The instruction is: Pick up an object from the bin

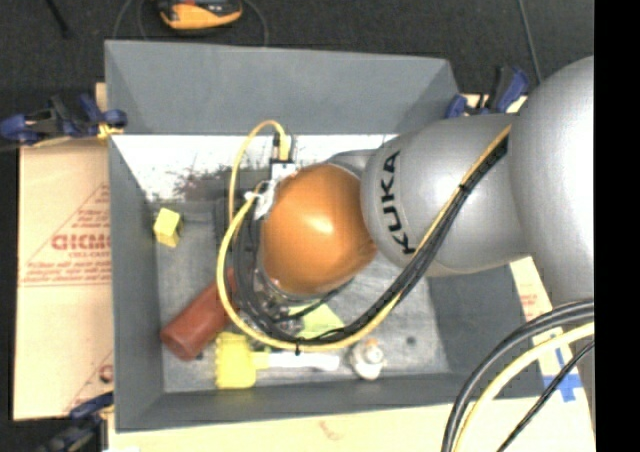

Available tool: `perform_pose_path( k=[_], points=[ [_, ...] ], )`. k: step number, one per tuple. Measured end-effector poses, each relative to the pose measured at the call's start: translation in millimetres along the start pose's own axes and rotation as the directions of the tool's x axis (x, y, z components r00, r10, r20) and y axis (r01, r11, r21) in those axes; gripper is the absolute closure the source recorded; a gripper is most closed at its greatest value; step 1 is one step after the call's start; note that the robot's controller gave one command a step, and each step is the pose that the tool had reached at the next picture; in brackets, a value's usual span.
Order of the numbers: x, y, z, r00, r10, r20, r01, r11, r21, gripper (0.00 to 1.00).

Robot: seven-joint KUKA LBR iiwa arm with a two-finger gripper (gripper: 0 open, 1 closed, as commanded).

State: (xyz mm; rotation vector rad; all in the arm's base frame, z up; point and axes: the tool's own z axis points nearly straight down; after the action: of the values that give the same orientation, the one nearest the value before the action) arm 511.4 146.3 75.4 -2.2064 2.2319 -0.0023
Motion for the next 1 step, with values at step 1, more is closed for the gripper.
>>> perform_pose_path(
  k=[1],
  points=[
    [0.0, -0.1, 0.0, 1.0, 0.003, 0.0, -0.003, 1.0, -0.001, 1.0]
  ],
)
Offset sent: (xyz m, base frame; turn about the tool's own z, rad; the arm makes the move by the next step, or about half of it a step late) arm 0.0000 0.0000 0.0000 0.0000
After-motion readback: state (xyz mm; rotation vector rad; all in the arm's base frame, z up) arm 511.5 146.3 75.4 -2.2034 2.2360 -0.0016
